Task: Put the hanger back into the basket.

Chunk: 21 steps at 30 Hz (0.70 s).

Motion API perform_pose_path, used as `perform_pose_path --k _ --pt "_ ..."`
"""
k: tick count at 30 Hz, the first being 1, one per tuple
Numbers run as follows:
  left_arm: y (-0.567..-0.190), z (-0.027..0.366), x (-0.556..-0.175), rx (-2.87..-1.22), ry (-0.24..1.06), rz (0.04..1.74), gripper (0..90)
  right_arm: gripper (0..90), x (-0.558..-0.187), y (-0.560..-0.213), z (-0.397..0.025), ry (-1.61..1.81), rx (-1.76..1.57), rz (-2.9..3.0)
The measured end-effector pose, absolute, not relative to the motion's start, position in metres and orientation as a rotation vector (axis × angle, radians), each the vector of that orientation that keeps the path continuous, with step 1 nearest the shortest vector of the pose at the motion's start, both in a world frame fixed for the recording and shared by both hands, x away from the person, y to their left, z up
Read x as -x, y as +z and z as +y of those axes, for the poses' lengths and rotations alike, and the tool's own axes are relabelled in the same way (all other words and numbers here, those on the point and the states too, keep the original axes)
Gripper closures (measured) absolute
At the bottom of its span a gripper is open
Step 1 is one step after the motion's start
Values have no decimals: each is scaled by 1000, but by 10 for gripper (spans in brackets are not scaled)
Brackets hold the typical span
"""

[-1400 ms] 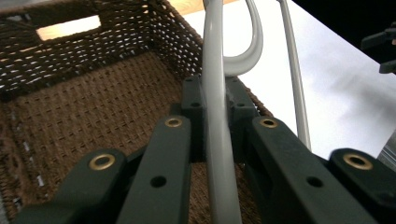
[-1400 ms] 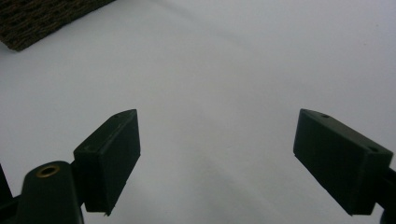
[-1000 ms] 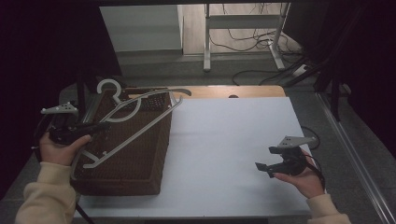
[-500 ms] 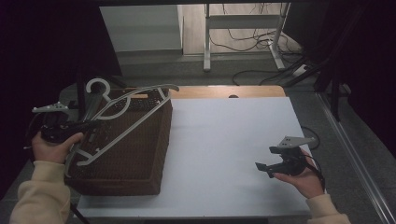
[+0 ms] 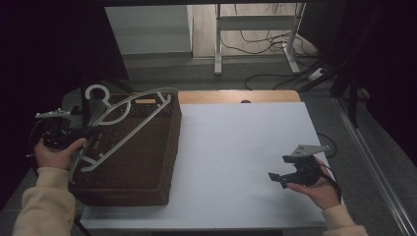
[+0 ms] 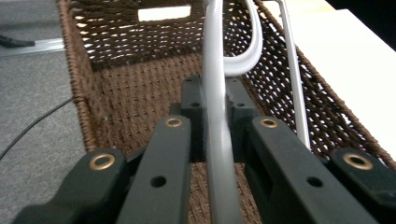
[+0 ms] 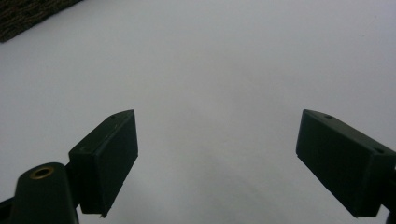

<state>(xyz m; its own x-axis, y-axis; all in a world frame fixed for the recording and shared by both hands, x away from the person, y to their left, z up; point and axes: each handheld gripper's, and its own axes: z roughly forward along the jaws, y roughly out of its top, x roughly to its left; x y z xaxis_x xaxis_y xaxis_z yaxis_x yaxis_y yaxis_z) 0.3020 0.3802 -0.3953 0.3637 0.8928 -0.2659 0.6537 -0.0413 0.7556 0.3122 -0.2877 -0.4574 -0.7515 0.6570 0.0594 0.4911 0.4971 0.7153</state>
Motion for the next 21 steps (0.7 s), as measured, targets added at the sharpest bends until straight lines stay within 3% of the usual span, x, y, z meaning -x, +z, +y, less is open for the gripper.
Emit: perform_pose_path --k 21 --pt "-416 388 -301 -1783 378 1394 814 141 -312 -460 -289 1078 -982 2536"
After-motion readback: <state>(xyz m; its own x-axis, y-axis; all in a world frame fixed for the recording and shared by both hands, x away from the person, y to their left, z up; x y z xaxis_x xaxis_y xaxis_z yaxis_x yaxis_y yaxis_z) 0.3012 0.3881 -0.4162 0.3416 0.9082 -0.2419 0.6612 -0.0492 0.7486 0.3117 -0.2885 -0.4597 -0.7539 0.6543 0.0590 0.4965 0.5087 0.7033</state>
